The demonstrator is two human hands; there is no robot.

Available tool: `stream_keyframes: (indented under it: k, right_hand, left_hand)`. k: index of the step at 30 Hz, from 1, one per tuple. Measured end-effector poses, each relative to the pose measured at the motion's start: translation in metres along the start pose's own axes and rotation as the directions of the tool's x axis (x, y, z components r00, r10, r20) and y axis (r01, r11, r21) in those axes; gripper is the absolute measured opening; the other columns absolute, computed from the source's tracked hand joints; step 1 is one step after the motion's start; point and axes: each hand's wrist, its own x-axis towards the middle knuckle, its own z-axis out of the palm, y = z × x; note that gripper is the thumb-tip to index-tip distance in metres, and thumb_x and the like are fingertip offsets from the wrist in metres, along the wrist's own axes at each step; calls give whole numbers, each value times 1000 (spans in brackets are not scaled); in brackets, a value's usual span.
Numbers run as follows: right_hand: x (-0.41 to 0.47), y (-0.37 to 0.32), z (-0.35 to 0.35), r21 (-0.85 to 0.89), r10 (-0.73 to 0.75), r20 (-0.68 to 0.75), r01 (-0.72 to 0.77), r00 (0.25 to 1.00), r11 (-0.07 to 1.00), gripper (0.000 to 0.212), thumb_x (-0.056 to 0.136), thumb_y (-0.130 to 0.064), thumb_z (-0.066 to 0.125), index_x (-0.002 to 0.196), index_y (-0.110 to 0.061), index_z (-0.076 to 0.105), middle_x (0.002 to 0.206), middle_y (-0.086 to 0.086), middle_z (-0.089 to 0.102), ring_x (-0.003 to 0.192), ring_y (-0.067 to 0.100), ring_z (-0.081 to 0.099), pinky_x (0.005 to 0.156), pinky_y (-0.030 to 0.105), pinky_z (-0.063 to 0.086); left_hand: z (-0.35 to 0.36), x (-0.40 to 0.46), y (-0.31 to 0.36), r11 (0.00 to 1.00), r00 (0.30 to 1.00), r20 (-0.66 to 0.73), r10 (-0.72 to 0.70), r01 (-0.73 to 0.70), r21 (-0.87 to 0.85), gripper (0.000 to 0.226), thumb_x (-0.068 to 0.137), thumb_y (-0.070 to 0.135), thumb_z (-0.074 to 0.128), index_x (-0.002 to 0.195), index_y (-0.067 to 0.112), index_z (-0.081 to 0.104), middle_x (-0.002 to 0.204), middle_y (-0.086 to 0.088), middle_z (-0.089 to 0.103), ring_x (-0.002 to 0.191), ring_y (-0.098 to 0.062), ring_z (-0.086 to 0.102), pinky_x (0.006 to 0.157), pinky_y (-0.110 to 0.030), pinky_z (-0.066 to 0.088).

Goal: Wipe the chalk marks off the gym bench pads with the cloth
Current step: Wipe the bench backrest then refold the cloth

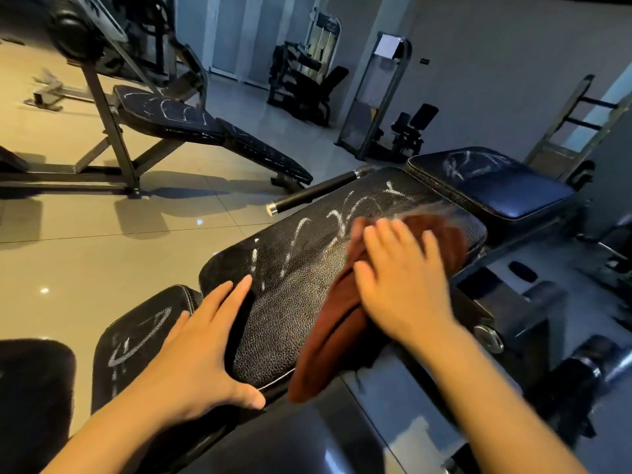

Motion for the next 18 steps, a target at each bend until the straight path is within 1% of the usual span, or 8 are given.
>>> stream_keyframes:
  k: [3,5,7,8,10,12,14,18]
  right_hand:
    - [-35,-54,18,97,-137,-50,141,989,985,60,88,-47,36,133,-16,60,143,11,52,136,29,43,112,55,25]
    - [-57,-72,26,153,-227,-101,241,969,958,52,90,-47,43,131,-19,62,143,9,52,136,28,43,113,50,23]
    - [-70,-70,33,191,-299,-180,332,937,924,44,91,-44,50,125,-19,66,137,6,57,132,25,48,115,44,26]
    - [-71,-63,36,199,-323,-236,371,917,907,41,91,-41,53,120,-17,69,133,6,61,128,25,52,113,42,29]
    - [-61,-44,37,192,-325,-337,403,884,895,38,89,-34,55,114,-10,72,125,9,65,121,26,58,109,40,35]
    - [-43,-13,31,160,-264,-386,346,884,924,39,89,-28,52,113,-4,71,123,14,66,118,30,59,109,41,35]
    - [-22,29,22,134,-144,-387,211,911,968,42,91,-26,47,115,0,69,124,17,64,119,33,58,111,42,31]
    - [6,64,-1,103,65,-198,-45,978,994,55,92,-33,34,127,-2,62,136,16,57,131,33,47,114,49,25]
  left_hand:
    - [0,-4,-2,999,1000,-5,-12,11,-42,144,38,67,84,132,54,-24,158,16,-10,147,-10,2,121,-41,2]
    - [0,-7,-4,999,1000,4,-20,20,-41,142,23,92,63,130,58,-24,157,19,-11,147,-10,3,121,-43,9]
    - [1,-9,-8,999,1000,1,-16,16,-41,138,15,100,48,128,63,-22,155,23,-10,146,-12,8,120,-40,17]
    - [1,-10,-10,999,1000,-9,-4,4,-50,139,17,95,57,129,64,-19,153,25,-7,146,-13,12,118,-37,21]
    - [0,-12,-13,998,999,-43,8,-11,-66,135,34,71,83,129,67,-14,149,29,-3,143,-15,22,114,-34,28]
    - [-1,-15,-15,998,998,-69,-5,0,-69,131,47,52,90,128,67,-11,150,27,0,140,-17,29,112,-34,32]
    - [1,-17,-18,997,996,-87,-1,-5,-72,127,51,46,91,128,66,-8,151,22,6,138,-15,34,109,-32,33]
    - [4,-15,-17,994,996,-92,3,-13,-109,129,49,42,92,124,71,-8,139,30,15,132,-9,39,98,-28,38]
